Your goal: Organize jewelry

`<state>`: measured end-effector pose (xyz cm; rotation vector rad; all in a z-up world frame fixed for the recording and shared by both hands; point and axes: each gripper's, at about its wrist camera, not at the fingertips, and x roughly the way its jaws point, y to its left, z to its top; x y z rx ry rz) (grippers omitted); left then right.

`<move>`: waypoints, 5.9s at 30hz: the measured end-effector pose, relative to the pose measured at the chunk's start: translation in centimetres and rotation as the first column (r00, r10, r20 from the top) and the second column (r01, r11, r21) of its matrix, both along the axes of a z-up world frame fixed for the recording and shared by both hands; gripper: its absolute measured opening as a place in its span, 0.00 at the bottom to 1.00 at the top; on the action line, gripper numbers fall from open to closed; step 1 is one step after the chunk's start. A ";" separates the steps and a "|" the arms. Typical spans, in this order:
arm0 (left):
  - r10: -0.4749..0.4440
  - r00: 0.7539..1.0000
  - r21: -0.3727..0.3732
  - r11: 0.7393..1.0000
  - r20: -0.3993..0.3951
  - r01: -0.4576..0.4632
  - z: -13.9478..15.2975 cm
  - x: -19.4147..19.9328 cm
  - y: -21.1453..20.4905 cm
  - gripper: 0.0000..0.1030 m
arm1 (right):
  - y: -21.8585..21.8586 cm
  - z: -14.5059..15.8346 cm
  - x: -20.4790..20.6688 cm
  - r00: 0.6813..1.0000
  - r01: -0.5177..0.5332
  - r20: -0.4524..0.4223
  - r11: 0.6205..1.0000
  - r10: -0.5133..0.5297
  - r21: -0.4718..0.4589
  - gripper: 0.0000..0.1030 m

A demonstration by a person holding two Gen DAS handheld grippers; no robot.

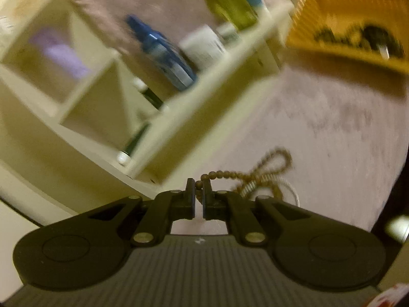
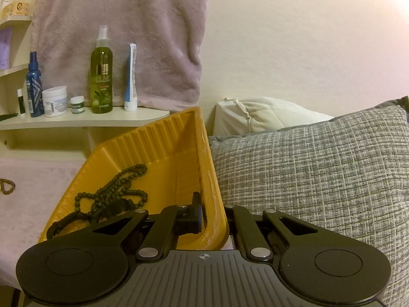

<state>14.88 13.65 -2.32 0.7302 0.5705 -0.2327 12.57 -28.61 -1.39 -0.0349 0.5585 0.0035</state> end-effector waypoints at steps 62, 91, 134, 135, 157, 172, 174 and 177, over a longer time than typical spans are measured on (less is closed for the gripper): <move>0.038 0.985 -0.317 0.944 -0.169 -0.091 -3.8 2.3 -7.6 0.11 | 0.2 0.1 -0.1 1.000 -0.008 0.007 1.000 0.008 0.010 0.05; 0.144 0.974 -0.419 0.884 -0.177 -0.207 -1.7 4.9 -7.5 0.05 | 0.2 0.1 -0.1 1.000 -0.013 0.006 1.000 0.013 0.005 0.05; -0.286 0.958 -0.624 0.746 0.015 0.233 16.4 5.6 -20.9 0.05 | 0.3 0.4 -0.3 1.000 -0.012 0.023 0.999 0.012 0.032 0.05; -0.297 0.955 -0.624 0.746 -0.001 0.232 16.0 5.8 -21.5 0.05 | 0.3 0.3 -0.3 1.000 -0.012 0.022 0.999 0.012 0.032 0.05; -0.293 0.946 -0.608 0.780 -0.139 0.152 10.0 7.7 -23.6 0.16 | 0.2 0.0 -0.3 1.000 -0.007 0.018 0.999 0.006 0.045 0.05; 0.239 0.964 -0.540 0.800 -0.115 -0.263 7.2 2.8 -4.6 0.33 | 0.3 -0.1 -0.6 1.000 -0.004 0.017 0.999 0.003 0.042 0.05; 0.308 0.944 -0.528 0.785 -0.120 -0.324 6.6 2.0 -1.9 0.34 | 0.4 0.0 -0.6 1.000 -0.005 0.018 0.999 0.004 0.039 0.05; 0.388 0.913 -0.489 0.777 -0.122 -0.396 5.4 0.7 1.3 0.35 | 0.5 0.1 -0.6 1.000 -0.004 0.018 0.999 0.004 0.036 0.05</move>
